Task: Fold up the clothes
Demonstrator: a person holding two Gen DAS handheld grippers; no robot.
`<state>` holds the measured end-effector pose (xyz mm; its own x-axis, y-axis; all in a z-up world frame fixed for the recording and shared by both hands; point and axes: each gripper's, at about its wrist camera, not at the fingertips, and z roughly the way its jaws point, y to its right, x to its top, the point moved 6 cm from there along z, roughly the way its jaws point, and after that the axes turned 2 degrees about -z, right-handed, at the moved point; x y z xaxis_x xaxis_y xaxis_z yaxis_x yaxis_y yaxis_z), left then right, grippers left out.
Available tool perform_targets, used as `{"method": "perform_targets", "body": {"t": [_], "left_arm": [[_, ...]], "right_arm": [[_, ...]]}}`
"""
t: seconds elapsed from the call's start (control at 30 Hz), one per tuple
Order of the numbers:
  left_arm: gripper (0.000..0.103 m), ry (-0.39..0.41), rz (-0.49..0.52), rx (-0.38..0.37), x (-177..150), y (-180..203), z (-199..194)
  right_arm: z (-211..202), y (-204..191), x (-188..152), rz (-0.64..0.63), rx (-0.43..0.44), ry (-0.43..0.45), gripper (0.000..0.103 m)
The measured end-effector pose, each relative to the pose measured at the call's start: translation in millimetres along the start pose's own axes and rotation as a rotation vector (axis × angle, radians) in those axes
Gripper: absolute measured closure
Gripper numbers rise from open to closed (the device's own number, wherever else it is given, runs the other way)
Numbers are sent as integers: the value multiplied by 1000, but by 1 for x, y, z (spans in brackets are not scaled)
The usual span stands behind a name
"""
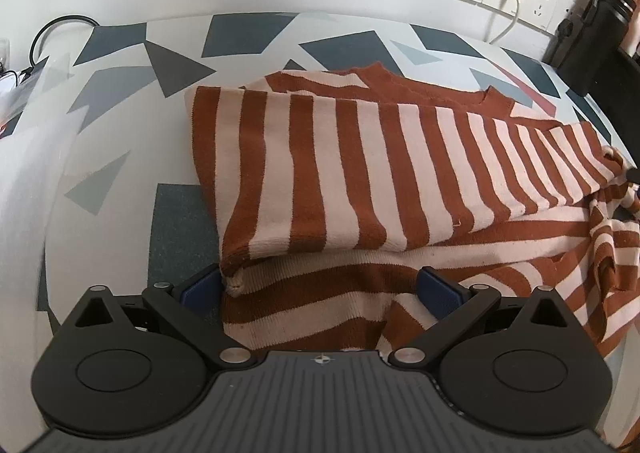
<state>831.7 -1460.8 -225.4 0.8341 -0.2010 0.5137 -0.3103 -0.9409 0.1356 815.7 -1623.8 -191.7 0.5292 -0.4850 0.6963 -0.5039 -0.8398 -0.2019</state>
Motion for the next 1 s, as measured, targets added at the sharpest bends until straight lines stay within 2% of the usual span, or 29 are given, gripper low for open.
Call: {"method": "perform_targets", "body": {"t": [0.17,0.2,0.23,0.27,0.33,0.47,0.5,0.57,0.63,0.7,0.73,0.8,0.9,1.0], "left_arm": [[0,3,12,14,0,1,1],[0,4,11,14,0,1,1],[0,4,11,15,0,1,1],[0,5,11,16,-1,1,1],[0,5,11,18,-1,1,2],[0,7,14,24,-1,2,2],[0,7,14,26,-1,3,2],[0,7,16,29,-2,3,2],[0,6,17,29,-2,2,3],[0,5,18,28,-2,2,3],[0,5,19,27,-2,2,3],[0,4,20,27,-2,2,3],[0,-1,21,30,-2,2,3],[0,-8,21,37,-2,3,4]], "right_arm": [[16,-8,6,-58,8,-8,65],[17,-9,5,-62,14,-13,71],[16,-9,4,-66,33,-17,84],[14,-9,2,-70,52,-21,89],[7,-8,-2,-83,59,-19,96],[-6,-7,-5,-109,67,-14,96],[-8,-8,-4,-122,61,-12,95],[-7,-12,0,-149,41,4,85],[-5,-16,5,-171,19,22,60],[2,-23,8,-200,3,25,52],[8,-26,9,-209,11,14,52],[20,-30,9,-214,32,-10,57],[28,-26,9,-167,52,-30,78],[17,-15,11,-75,75,-5,86]]}}
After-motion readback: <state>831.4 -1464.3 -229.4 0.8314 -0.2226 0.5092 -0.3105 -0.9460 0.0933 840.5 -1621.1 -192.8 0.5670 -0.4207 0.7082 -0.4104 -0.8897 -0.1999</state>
